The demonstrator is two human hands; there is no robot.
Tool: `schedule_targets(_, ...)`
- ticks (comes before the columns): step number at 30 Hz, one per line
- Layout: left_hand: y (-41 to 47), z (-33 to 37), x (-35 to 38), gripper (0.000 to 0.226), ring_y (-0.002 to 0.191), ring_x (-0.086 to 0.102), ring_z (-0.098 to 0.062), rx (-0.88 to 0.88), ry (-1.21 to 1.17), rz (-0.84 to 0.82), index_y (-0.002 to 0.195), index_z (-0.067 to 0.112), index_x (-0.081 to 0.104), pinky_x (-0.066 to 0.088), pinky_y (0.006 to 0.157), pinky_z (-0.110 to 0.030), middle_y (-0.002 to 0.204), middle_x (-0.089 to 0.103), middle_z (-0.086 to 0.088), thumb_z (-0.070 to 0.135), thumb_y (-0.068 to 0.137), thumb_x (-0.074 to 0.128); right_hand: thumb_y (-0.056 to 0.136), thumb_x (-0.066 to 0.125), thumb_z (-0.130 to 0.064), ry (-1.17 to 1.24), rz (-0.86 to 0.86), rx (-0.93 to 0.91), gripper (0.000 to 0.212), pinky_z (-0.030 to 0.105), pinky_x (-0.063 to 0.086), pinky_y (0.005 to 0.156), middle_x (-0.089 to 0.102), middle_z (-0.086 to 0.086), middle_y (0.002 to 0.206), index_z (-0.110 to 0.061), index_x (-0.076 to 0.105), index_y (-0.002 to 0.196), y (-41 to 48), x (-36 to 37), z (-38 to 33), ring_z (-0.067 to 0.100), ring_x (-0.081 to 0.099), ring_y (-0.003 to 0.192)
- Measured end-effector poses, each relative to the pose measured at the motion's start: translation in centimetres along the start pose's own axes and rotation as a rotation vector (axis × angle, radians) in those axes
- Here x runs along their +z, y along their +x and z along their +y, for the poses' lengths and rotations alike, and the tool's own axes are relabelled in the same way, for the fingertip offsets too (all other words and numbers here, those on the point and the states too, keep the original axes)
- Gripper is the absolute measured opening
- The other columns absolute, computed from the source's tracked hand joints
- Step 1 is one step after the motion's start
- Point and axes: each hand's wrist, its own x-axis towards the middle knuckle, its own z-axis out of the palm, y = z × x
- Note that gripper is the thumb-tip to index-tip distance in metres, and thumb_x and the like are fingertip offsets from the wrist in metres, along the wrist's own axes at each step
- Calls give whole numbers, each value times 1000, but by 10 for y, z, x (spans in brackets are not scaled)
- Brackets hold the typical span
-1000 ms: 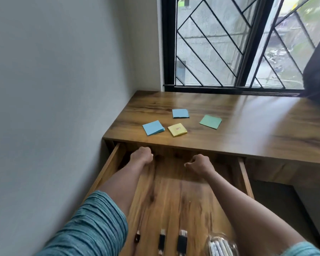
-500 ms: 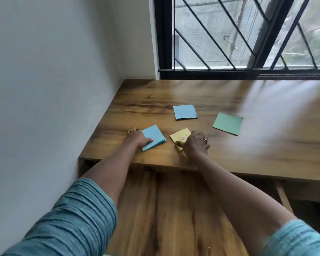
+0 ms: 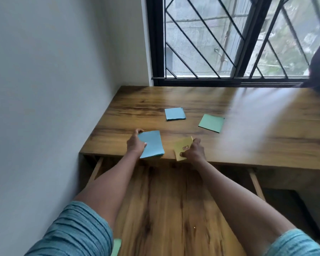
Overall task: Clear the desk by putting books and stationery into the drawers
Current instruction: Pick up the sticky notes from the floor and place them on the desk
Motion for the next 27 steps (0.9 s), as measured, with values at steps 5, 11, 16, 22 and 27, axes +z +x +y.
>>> schedule_targets(5, -80, -15, 19, 51, 114, 57, -28, 53, -87, 49, 133, 21, 49, 48, 81, -29, 130, 56, -13, 1, 88, 61, 79, 72, -4, 258, 40, 128, 60, 34, 48, 92, 56, 16, 127, -7, 41, 131, -60, -28, 59, 30, 55, 118)
schedule_targets(11, -157, -36, 64, 57, 117, 55, -25, 40, -11, -80, 138, 26, 47, 48, 93, -29, 133, 55, -11, 3, 88, 62, 86, 64, -3, 240, 101, 237, 63, 36, 52, 88, 54, 17, 131, -10, 33, 140, -128, -31, 146, 31, 57, 116)
schedule_targets(16, -189, -46, 103, 54, 118, 54, -20, 46, 51, -249, 138, 26, 47, 47, 89, -22, 136, 50, -6, 7, 89, 61, 89, 59, -2, 176, 154, 286, 56, 28, 44, 71, 58, 17, 124, -9, 36, 140, -153, -26, 180, 29, 60, 110)
schedule_targets(22, -196, -54, 137, 54, 123, 50, -23, 11, 72, -345, 140, 23, 43, 46, 99, -27, 139, 46, -10, 6, 91, 58, 88, 61, -4, 232, 173, 307, 65, 27, 45, 77, 53, 16, 133, -10, 31, 145, -150, -24, 195, 27, 56, 117)
schedule_targets(27, -195, -57, 153, 57, 132, 43, -26, -26, 138, -354, 145, 20, 34, 41, 105, -30, 147, 36, -13, 13, 93, 57, 88, 62, -6, 120, 158, 308, 63, 28, 49, 85, 55, 14, 131, -9, 33, 144, -142, -18, 201, 24, 57, 118)
